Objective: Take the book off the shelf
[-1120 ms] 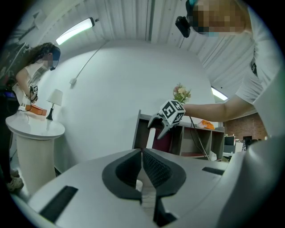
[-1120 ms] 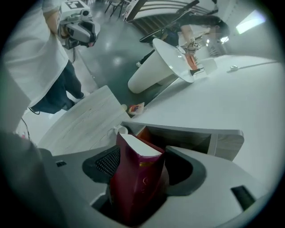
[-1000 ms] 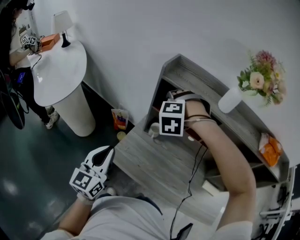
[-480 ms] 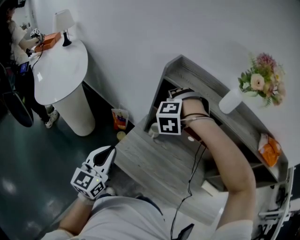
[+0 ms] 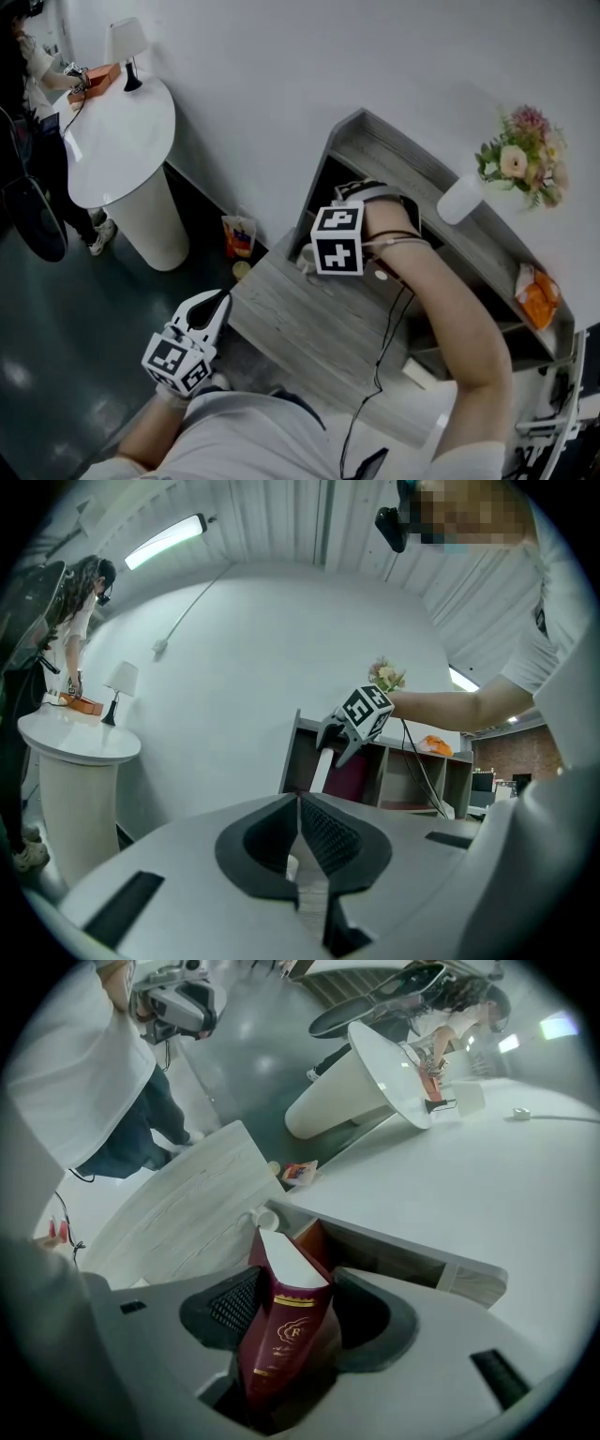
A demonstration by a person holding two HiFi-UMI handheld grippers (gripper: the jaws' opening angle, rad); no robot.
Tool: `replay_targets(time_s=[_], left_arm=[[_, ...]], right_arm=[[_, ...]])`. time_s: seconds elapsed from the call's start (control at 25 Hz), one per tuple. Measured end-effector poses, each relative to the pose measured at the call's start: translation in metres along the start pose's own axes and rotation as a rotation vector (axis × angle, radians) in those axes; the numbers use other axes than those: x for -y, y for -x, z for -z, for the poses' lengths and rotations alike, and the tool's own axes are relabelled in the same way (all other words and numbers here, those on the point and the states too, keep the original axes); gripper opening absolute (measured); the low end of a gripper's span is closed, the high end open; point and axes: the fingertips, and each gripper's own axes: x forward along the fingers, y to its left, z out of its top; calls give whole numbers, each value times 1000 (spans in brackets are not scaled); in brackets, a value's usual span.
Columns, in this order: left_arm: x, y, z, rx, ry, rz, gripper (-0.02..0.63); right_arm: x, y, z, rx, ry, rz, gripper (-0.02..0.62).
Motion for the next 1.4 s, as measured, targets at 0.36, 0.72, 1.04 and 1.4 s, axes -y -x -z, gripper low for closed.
replay_targets(time_s=[0.36, 0.72, 1.04, 1.4], left_arm=[[-2, 6, -1, -4, 4, -2, 18], [-13, 16, -2, 7, 4, -25, 18], [-27, 23, -5, 13, 8, -49, 18], [-41, 30, -9, 26, 15, -80, 18]], right_arm=[[-5, 23, -37, 111, -54, -2, 233], [1, 47, -80, 217, -70, 17, 227], [12, 62, -116, 284, -56, 30, 224], [19, 81, -160, 407, -55, 37, 216]])
